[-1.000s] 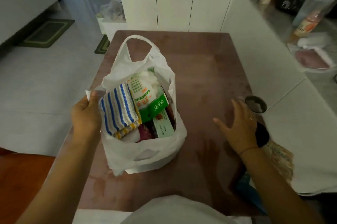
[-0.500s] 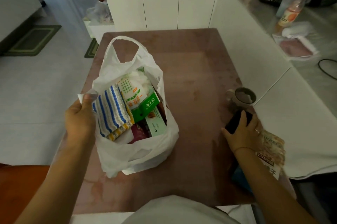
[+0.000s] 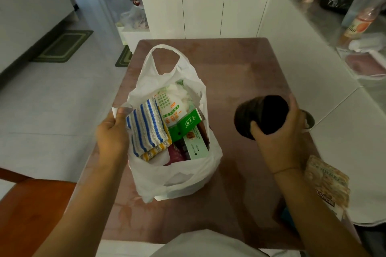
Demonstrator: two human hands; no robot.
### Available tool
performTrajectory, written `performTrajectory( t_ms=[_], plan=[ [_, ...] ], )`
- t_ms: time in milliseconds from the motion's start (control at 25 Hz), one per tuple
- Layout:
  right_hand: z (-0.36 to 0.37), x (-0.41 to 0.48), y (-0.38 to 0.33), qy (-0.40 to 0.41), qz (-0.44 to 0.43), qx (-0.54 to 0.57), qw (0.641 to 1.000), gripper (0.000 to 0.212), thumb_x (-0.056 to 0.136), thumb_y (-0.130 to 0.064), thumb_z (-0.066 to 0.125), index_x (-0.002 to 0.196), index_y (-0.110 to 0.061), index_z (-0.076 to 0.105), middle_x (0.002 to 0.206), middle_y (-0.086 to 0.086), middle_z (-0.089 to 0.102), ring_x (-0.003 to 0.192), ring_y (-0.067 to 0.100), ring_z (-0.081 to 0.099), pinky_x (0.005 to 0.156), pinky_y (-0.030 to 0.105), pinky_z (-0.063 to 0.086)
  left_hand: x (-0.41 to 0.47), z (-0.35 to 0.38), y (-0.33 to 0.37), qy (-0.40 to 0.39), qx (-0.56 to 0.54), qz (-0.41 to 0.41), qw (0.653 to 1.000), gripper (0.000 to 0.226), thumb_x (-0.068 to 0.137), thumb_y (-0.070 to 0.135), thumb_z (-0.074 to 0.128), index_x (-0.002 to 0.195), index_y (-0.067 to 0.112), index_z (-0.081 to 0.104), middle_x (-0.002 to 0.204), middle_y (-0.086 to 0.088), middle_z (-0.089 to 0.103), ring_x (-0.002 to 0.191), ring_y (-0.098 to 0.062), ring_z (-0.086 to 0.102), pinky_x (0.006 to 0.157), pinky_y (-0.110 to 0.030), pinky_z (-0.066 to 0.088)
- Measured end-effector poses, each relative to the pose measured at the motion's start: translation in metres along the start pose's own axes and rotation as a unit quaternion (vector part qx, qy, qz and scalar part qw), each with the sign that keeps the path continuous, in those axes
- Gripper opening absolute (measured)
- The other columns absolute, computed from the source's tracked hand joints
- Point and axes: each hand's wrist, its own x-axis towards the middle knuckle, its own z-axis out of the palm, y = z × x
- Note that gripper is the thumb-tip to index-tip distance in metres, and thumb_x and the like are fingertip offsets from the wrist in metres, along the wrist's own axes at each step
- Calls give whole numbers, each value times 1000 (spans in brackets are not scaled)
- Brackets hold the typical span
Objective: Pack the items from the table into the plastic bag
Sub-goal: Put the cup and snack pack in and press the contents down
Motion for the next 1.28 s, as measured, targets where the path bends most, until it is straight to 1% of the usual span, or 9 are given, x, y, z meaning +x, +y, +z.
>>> performTrajectory(
  t_ms=[160, 400, 680, 800, 960, 1080, 1160, 1200, 1280],
  plan=[
    [44, 14, -97, -76, -132, 156, 976, 82, 62, -32, 71, 134, -21, 34, 131, -3, 34, 122, 9, 39, 89, 1, 36, -2, -1, 4, -1, -12, -10, 1000, 29, 89, 46, 49, 91, 25, 69, 89, -4, 70, 80, -26, 68, 72, -43, 54],
    [136, 9, -126, -307, -224, -48, 924, 76, 73, -30, 76, 134, -12, 34, 137, 11, 37, 126, 29, 39, 103, 38, 42, 0, -6, 6, 6, -40, -9, 999, 28, 91, 40, 51, 102, 23, 70, 94, -3, 72, 80, -22, 69, 75, -42, 56],
    [129, 17, -90, -434, -314, -111, 837, 56, 69, -35, 76, 106, -17, 37, 138, 10, 38, 113, 29, 48, 89, 43, 47, 1, -5, 4, 4, -29, 4, 1000, 28, 92, 44, 47, 102, 30, 69, 103, 0, 70, 85, -23, 68, 75, -42, 54],
    [134, 13, -86, -411, -290, -131, 854, 48, 73, -34, 74, 94, -20, 33, 149, 11, 27, 109, 32, 51, 85, 42, 48, 1, -2, 6, 10, -20, 3, 1000, 27, 91, 43, 47, 98, 29, 70, 95, 3, 70, 79, -21, 67, 71, -41, 55],
    [161, 18, -107, -375, -235, -179, 879, 46, 78, -24, 68, 112, -13, 38, 156, 12, 15, 117, 35, 46, 94, 44, 43, -3, 0, 8, 10, 1, 5, 1000, 30, 93, 44, 42, 77, 30, 63, 79, 0, 66, 72, -20, 65, 66, -36, 51],
    [170, 30, -124, -435, -237, -235, 837, 54, 77, -34, 68, 119, -14, 40, 151, 12, 22, 131, 35, 34, 109, 49, 29, -3, -3, 6, 17, 9, 13, 1000, 32, 94, 44, 40, 71, 30, 57, 76, 1, 63, 72, -16, 61, 65, -32, 43],
    [161, 52, -137, -503, -247, -158, 813, 53, 74, -49, 67, 111, -14, 52, 136, 11, 44, 123, 30, 44, 106, 49, 35, 0, -6, 5, 14, 14, 9, 1000, 30, 94, 44, 39, 76, 30, 58, 81, 1, 64, 77, -18, 63, 69, -36, 47],
    [154, 67, -143, -492, -230, -68, 837, 49, 72, -53, 66, 102, -14, 58, 122, 7, 54, 113, 26, 51, 101, 47, 42, 2, -8, 4, 10, 17, 8, 1000, 29, 94, 44, 38, 79, 31, 59, 84, 0, 65, 80, -20, 64, 74, -40, 50],
    [148, 103, -148, -336, -149, 74, 927, 46, 70, -49, 68, 102, -18, 57, 114, -1, 55, 108, 21, 53, 97, 43, 46, 4, -11, 3, 9, 19, 10, 1000, 29, 94, 43, 38, 83, 30, 61, 87, -1, 67, 82, -23, 65, 81, -45, 52]
  ],
)
